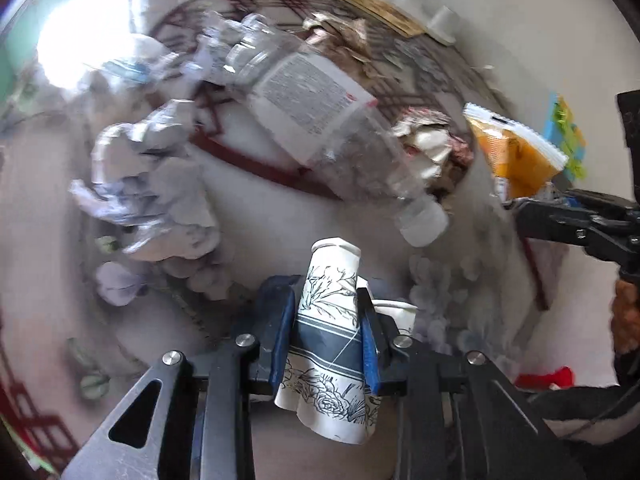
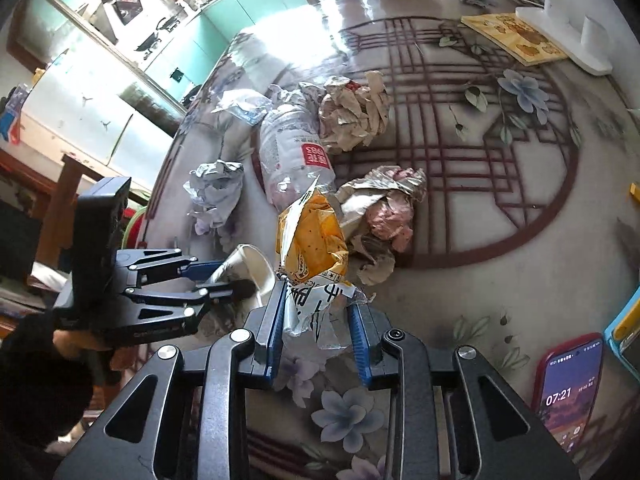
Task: Collect trash
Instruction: 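Grasp the patterned paper cup with the left gripper while the right grasps the orange chip bag, then carry the paper cup and chip bag to the red bucket and release both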
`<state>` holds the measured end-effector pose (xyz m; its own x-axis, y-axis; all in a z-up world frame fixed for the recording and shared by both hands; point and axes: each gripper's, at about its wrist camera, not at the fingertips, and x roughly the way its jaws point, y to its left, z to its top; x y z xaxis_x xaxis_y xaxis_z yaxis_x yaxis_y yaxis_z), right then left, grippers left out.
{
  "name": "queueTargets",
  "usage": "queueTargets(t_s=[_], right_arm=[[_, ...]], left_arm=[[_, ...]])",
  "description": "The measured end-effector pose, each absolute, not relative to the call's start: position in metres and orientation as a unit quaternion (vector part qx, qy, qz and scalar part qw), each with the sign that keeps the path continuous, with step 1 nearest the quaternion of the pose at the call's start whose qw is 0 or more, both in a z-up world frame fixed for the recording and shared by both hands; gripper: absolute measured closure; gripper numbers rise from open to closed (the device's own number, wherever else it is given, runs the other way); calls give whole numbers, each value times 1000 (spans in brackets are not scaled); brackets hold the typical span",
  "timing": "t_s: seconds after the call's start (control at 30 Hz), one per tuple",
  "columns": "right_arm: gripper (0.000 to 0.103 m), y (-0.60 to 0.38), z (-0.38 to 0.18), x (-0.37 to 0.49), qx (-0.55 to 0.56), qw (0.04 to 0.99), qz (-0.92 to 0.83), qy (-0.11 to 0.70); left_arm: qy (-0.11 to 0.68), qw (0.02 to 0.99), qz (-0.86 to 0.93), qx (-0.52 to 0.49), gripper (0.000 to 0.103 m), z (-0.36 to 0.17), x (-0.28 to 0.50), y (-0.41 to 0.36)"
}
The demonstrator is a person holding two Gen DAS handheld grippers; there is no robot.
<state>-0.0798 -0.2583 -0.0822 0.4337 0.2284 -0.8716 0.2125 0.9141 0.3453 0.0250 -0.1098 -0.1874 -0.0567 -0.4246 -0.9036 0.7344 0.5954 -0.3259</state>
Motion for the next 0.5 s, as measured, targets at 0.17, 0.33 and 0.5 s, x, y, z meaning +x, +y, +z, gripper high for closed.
queueTargets(t_s=[0.17, 0.33, 0.5], right_arm=[[75, -244, -77, -69, 195, 826, 13, 529], [75, -226, -68, -55, 178, 834, 23, 522], [75, -206, -64, -39, 167, 839, 32, 516]], left_arm=[[568, 704, -417, 90, 76, -162, 19, -86], [552, 756, -350, 39, 75, -124, 27, -54], [519, 809, -274, 32, 75, -86, 35, -19]])
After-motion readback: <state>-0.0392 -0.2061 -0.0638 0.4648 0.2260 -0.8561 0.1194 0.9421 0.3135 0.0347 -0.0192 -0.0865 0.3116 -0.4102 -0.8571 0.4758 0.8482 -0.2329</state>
